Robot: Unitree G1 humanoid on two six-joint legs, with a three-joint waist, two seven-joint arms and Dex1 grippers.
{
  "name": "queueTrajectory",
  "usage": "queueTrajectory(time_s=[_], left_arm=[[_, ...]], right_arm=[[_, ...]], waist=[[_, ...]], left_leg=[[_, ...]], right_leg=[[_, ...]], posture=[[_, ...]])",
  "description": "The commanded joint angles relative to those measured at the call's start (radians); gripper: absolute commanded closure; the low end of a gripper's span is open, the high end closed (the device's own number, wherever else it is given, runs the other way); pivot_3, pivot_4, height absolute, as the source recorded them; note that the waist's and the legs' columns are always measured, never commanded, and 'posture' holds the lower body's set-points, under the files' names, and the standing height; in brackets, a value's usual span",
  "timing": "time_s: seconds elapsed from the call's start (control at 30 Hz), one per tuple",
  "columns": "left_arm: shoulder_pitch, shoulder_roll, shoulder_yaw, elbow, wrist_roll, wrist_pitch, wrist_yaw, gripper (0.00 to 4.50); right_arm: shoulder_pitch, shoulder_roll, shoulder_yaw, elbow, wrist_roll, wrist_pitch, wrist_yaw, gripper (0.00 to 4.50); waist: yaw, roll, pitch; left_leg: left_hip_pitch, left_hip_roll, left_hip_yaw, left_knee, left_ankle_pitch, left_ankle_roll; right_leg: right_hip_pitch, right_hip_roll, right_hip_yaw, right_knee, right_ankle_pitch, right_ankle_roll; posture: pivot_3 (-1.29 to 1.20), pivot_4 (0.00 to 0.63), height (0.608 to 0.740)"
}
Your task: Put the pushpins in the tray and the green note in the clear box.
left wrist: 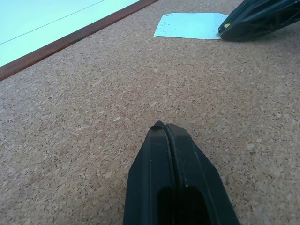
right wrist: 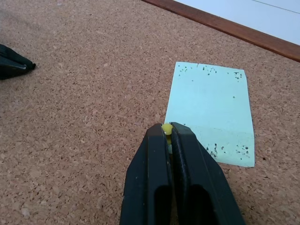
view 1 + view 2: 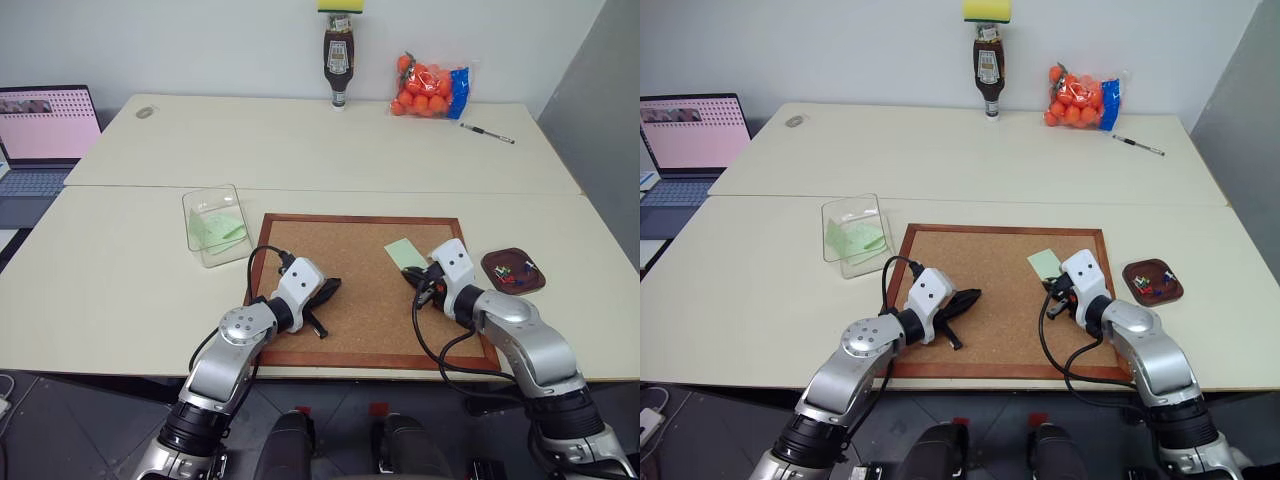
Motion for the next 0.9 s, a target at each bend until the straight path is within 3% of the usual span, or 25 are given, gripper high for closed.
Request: queueTrajectory(time_s=[0.03, 0.37, 0.57, 0.9], left_arm=[[0.022, 0.0, -0.03, 0.029, 0.016, 0.024, -0.002, 4.5], [0.022, -0.003, -0.025, 0.031, 0.011, 0.028, -0.001, 4.5], [-0.006, -0.089, 0.021, -0.028, -0.111, 0.135, -0.005, 4.5], [-0.107, -0.118, 0.031, -0.039, -0.099, 0.086, 0.005, 2.73]], right_arm=[[-0.011, 0.011, -0.05, -0.113, 0.026, -0.074, 0.0, 4.43], [0.006, 0.007, -0.087, -0.153, 0.036, -0.08, -0.011, 4.43], [0.015, -0.012, -0.085, -0.189, 0.035, -0.068, -0.008, 4.43], [0.015, -0.011, -0.08, -0.215, 0.043, -0.048, -0.01, 4.5]], waist=[[0.0, 0.0, 0.0], [0.0, 0.0, 0.0], [0.002, 0.0, 0.0], [-0.002, -0.001, 0.001]], left_leg=[[0.0, 0.0, 0.0, 0.0, 0.0, 0.0], [0.0, 0.0, 0.0, 0.0, 0.0, 0.0], [0.0, 0.0, 0.0, 0.0, 0.0, 0.0], [-0.003, 0.0, 0.0, 0.001, 0.0, 0.0]], right_leg=[[0.0, 0.0, 0.0, 0.0, 0.0, 0.0], [0.0, 0.0, 0.0, 0.0, 0.0, 0.0], [0.001, 0.0, 0.0, 0.0, 0.0, 0.0], [-0.001, 0.002, 0.0, 0.0, 0.0, 0.001]], posture=[[0.0, 0.15, 0.74], [0.0, 0.15, 0.74], [0.0, 0.15, 0.74], [0.0, 0.15, 0.74]])
